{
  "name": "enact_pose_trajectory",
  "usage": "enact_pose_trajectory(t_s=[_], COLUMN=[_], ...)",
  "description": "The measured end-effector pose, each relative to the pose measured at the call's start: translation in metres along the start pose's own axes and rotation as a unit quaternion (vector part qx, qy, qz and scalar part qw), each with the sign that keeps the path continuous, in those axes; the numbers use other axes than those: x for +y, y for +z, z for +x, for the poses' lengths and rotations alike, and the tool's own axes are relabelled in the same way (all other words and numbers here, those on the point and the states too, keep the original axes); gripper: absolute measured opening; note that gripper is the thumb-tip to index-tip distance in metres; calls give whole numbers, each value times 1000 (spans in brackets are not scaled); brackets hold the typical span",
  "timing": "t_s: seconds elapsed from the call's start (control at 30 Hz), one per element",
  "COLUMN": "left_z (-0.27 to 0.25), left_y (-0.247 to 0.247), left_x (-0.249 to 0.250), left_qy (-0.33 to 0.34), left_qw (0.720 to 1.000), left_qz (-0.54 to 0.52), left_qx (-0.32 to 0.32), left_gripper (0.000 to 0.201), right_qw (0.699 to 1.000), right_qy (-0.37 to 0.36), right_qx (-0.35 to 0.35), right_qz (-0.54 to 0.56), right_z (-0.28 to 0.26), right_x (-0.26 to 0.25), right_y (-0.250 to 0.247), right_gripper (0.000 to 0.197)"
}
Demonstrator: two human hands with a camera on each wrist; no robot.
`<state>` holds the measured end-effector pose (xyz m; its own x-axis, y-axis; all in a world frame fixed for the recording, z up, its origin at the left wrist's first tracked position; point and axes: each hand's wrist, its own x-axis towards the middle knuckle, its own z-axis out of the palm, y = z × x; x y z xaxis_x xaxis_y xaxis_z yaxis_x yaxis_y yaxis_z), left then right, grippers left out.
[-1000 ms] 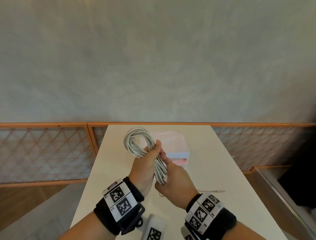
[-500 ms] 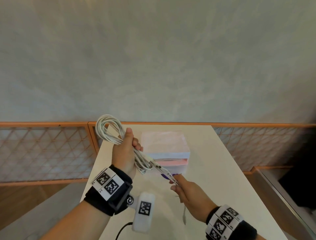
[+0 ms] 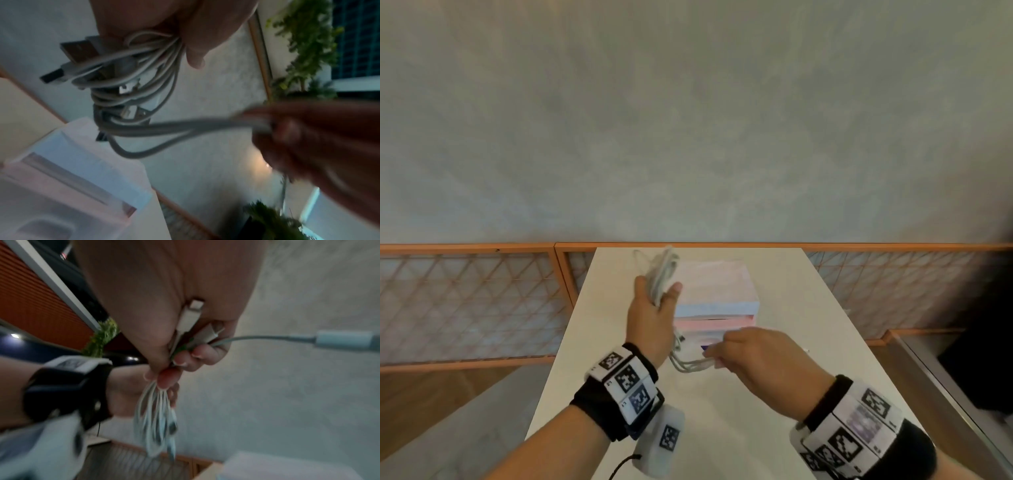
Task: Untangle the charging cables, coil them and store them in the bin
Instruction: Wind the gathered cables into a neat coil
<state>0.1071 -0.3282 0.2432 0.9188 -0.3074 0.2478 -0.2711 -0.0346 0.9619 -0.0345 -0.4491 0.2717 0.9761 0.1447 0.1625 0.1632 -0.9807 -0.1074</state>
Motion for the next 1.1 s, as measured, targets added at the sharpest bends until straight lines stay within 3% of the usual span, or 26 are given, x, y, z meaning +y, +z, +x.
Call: enact_pose_trajectory(t_s=[0.07, 0.17, 0.27, 0.37, 0.47, 0.5, 0.63, 0.7, 0.8, 0.83, 1.1], left_z=[-8, -16, -18, -22, -27, -27, -29, -29, -31, -31, -36], left_y=[9, 15, 12, 12, 11, 10, 8, 7, 3, 2, 9], left_x=[-4, -4, 2, 10, 8, 6, -1, -8, -14, -17, -18], left_qy=[7, -58, -109, -145, -132, -123, -102, -105, -134, -148, -185], left_qw=[997, 979, 964, 949, 935, 931, 902, 906, 927, 927, 906], left_qz=[20, -61, -50, -62, -82, -79, -53, -30, -11, -9, 13], left_qx=[-74, -184, -239, -274, -319, -334, -416, -409, -349, -344, -380], left_gripper=[19, 10, 57, 62, 68, 67, 24, 27, 13, 19, 17], right_qw=[999, 997, 994, 990, 985, 982, 977, 980, 978, 979, 988], right_qy=[-21, -4, 16, 37, 62, 73, 90, 71, 55, 51, -1], right_qx=[25, 11, 29, 44, 62, 71, 66, 37, 27, 27, -6], right_qz=[15, 73, 102, 125, 151, 159, 183, 184, 199, 196, 156], right_z=[13, 24, 26, 26, 27, 28, 27, 25, 22, 21, 26], right_x=[-5, -3, -1, -1, 0, 1, 1, 3, 7, 9, 2], right_y=[-16, -27, -28, -23, -16, -16, -25, -32, -45, -47, -55], right_gripper=[29, 17, 7, 6, 9, 10, 19, 16, 16, 17, 20])
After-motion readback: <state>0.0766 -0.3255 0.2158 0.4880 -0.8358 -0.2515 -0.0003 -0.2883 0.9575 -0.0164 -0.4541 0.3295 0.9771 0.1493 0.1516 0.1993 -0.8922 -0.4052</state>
